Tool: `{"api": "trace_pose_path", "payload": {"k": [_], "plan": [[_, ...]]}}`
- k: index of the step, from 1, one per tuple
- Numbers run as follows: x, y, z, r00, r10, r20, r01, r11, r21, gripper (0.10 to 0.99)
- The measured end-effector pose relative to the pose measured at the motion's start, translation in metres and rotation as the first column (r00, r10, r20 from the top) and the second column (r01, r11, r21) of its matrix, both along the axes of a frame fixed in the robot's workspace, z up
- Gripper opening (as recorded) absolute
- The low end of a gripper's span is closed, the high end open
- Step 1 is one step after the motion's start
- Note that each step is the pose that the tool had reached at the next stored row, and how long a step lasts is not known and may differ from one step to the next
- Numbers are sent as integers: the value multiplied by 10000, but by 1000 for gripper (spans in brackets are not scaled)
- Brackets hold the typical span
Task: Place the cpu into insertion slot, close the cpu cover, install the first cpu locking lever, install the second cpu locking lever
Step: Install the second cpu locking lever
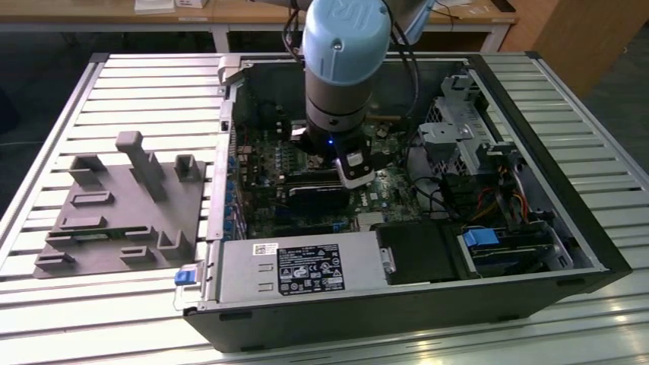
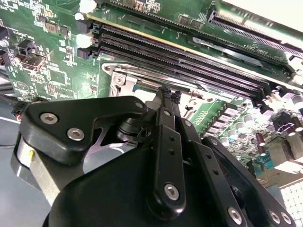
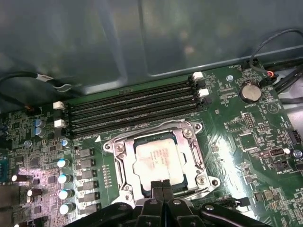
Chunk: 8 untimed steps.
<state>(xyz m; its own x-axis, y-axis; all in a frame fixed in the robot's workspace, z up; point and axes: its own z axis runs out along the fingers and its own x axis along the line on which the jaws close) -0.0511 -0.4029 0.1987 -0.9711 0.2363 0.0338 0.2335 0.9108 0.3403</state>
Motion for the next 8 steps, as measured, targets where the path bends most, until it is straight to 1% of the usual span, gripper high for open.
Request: {"api": "trace_pose_path", "payload": {"k": [4,8], "plan": [[1,71,0,10000,1,0,-1,9998,-191,102],[1,162,1,10000,0,0,0,9992,-410,102]]}}
